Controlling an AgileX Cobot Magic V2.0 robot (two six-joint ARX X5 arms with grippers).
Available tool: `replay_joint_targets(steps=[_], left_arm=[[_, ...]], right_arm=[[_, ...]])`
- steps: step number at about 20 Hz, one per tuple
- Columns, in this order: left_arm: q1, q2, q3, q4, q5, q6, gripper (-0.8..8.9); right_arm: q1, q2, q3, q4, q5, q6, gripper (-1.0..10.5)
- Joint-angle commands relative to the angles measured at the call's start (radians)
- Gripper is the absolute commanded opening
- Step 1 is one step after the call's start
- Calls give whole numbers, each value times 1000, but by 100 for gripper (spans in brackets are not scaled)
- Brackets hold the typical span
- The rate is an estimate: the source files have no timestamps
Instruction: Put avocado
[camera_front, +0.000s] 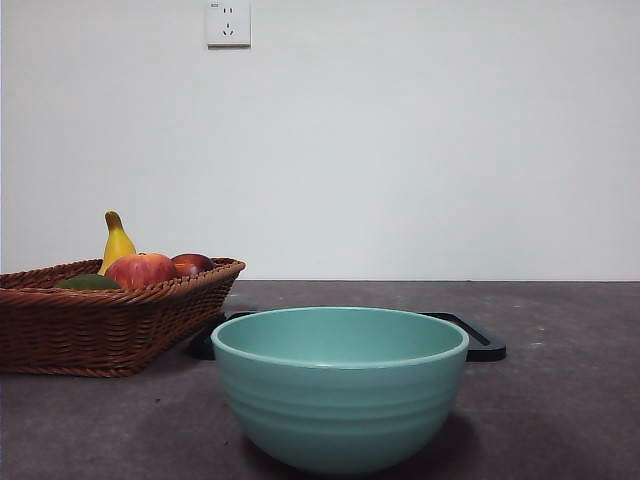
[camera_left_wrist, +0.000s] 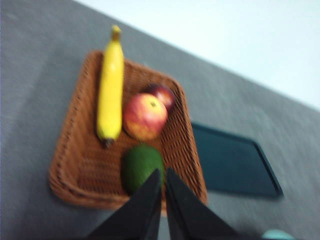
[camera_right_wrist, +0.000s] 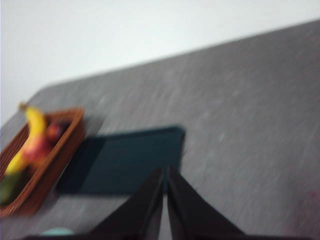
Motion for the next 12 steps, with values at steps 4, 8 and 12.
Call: replay_joint_targets(steps=[4, 8, 12], left_arm=[[-2, 130, 138, -147, 109, 166, 15], [-25, 187, 197, -221, 167, 208, 15], [-61, 227, 246, -316, 213, 248, 15]], right_arm=[[8, 144, 165, -212, -111, -132, 7], [40, 212, 238, -324, -156, -173, 7], [117, 259, 275, -425, -200, -219, 7]])
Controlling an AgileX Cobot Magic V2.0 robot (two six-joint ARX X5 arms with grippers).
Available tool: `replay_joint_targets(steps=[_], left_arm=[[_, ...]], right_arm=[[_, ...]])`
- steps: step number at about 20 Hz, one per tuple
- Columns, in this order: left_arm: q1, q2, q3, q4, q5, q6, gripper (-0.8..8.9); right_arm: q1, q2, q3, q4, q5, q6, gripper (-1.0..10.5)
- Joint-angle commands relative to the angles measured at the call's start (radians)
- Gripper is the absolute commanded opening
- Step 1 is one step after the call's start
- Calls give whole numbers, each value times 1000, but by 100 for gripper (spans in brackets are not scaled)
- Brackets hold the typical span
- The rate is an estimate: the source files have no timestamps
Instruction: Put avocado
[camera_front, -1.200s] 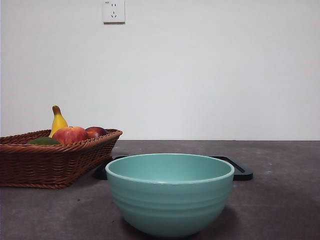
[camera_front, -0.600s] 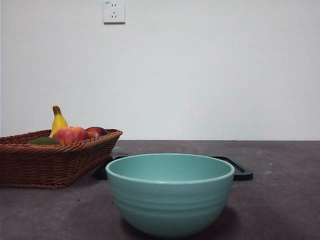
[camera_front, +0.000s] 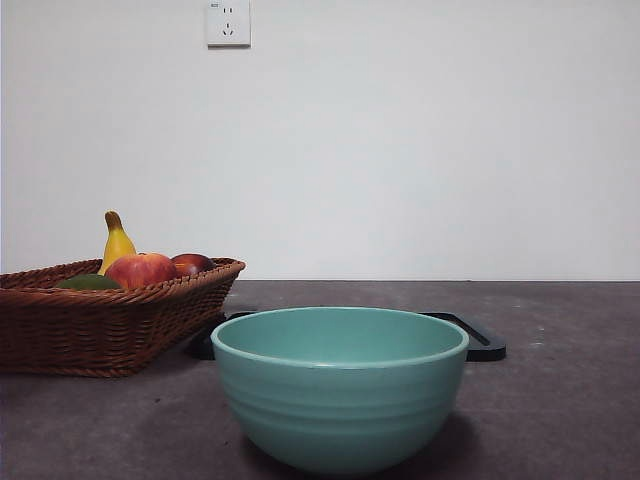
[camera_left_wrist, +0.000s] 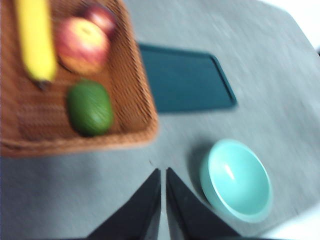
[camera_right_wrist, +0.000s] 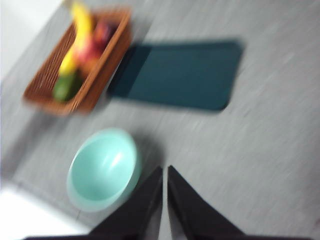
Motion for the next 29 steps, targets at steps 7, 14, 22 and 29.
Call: replay_joint_targets(steps=[7, 14, 22, 29], left_arm=[[-53, 15, 42, -98, 20, 53, 15], [-53, 15, 42, -99, 19, 51, 217], [-53, 17, 42, -90, 16, 48, 435], [-53, 84, 49, -2, -42, 41, 435]], right_arm=[[126, 12, 16, -78, -25, -80, 7], [126, 12, 16, -69, -14, -72, 254], [126, 12, 16, -69, -14, -72, 381], [126, 12, 16, -66, -14, -71, 381]])
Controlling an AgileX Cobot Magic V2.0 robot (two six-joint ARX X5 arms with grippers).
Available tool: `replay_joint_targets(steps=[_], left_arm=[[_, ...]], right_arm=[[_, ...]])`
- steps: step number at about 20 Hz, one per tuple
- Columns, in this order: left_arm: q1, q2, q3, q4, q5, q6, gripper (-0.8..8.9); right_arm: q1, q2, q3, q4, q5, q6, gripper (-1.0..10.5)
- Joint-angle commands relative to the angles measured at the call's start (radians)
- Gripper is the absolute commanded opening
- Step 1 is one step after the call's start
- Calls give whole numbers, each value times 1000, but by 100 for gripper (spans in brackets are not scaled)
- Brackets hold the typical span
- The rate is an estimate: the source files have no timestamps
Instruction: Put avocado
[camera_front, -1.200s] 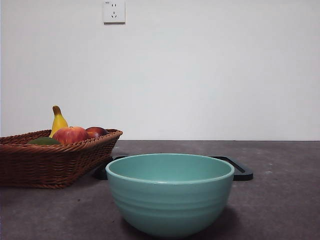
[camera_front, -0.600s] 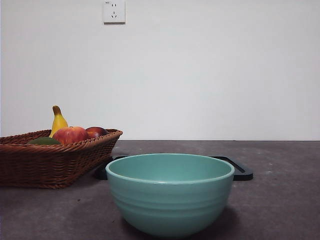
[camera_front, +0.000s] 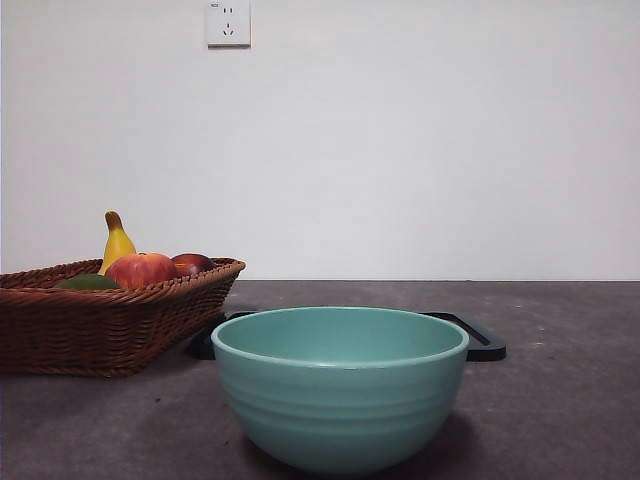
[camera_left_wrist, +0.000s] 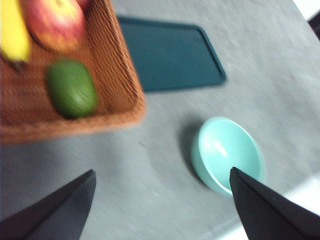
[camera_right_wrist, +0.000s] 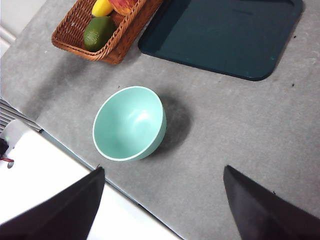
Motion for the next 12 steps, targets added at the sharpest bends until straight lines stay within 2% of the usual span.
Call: replay_joint_targets(steps=[1, 6, 12], left_arm=[[-2, 54, 26, 50, -28, 5, 435], [-16, 191, 60, 137, -72, 7, 433], [-63, 431, 187, 172, -213, 23, 432]], right_arm=[[5, 4, 15, 14, 0, -5, 381], [5, 4, 15, 21, 0, -4, 381], [5, 4, 15, 34, 0, -4, 381]])
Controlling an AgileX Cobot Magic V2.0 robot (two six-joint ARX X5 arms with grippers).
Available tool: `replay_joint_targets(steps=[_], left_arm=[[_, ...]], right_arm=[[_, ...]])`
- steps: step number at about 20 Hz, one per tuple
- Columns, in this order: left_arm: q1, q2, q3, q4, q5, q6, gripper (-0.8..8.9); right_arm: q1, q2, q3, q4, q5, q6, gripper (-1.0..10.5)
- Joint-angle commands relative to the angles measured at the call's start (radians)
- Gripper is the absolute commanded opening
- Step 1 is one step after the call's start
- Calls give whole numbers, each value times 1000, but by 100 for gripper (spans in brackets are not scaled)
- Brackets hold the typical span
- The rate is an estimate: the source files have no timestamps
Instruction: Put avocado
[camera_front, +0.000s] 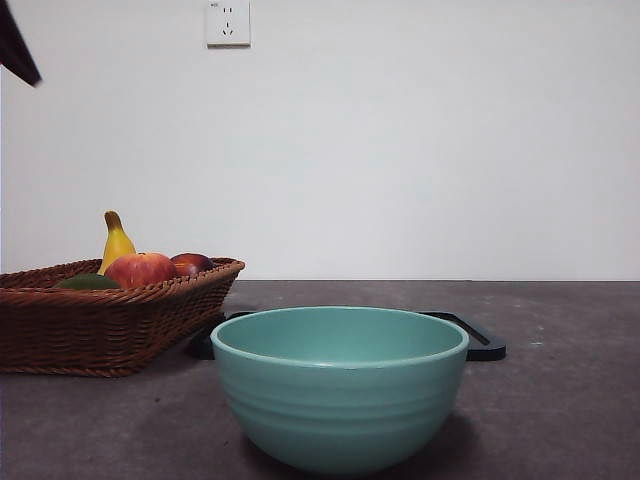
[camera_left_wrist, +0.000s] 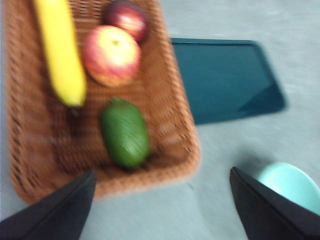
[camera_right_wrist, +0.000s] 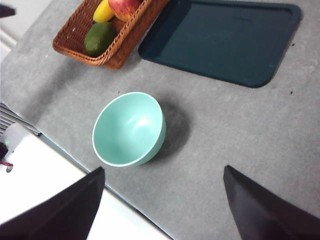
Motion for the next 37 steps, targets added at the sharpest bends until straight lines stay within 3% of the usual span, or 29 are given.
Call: replay_joint_targets(steps=[1, 6, 18, 24, 26, 29, 33, 37], left_arm=[[-24, 115, 82, 12, -48, 32, 432], [-107, 352, 198, 20, -161, 43, 426], [-193, 674, 199, 142, -323, 45, 426], [-195, 740, 199, 146, -331, 45, 421], [-195, 755, 199, 143, -331, 45, 364], [-195, 758, 199, 132, -331, 45, 356], [-196, 758, 199, 127, -330, 43, 239], [-203, 733, 199, 127, -328, 32, 238]], right_arm=[[5, 7, 15, 10, 0, -4, 381], [5, 10, 15, 9, 0, -4, 381], [5, 9, 15, 9, 0, -3, 381], [5, 10, 15, 10, 0, -4, 381], [5, 9, 15, 10, 0, -4, 381], [5, 9, 15, 10, 0, -4, 381], [5, 9, 15, 10, 0, -4, 381], [5, 9, 15, 10, 0, -4, 381]])
